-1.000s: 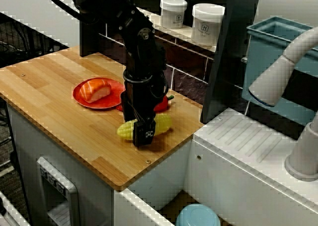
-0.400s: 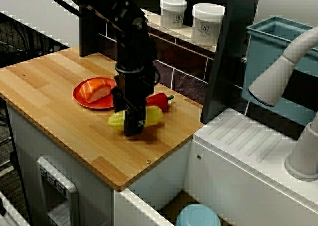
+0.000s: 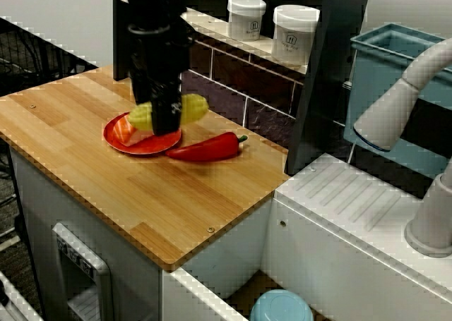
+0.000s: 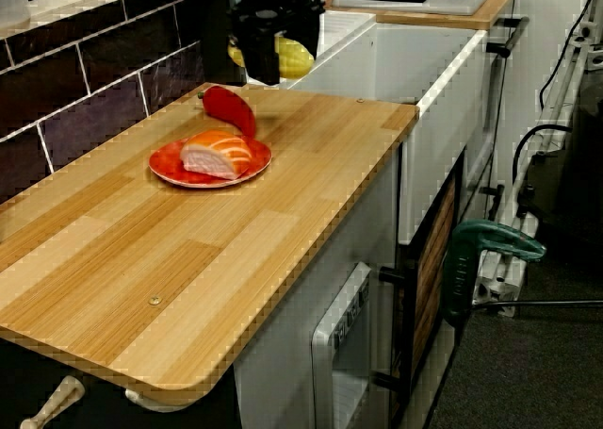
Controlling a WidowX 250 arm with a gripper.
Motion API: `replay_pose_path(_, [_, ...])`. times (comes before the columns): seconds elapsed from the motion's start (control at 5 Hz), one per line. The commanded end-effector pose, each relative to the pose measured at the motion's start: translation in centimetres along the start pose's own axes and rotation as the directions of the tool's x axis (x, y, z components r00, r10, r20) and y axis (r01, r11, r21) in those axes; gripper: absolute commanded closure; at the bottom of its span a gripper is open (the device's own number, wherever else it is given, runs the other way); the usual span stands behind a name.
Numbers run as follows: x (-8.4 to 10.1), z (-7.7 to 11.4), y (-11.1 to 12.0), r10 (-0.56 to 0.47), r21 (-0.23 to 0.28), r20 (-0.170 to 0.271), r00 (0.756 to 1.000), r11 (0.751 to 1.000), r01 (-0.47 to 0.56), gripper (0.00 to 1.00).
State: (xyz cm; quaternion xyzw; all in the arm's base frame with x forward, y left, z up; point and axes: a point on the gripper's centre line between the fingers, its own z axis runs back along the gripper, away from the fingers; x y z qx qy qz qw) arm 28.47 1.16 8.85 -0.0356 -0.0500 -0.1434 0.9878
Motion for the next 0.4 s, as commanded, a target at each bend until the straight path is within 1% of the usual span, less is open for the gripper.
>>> replay_pose_path(0.0, [-1.0,2.6,3.9,0.094,0.073,0.087,0.992,0.992,-0.101,1.0])
replay_pose_path(0.2, [-1.3,3.5,6.7,0.18,0.107,0.129,0.975,0.975,-0.195,1.0])
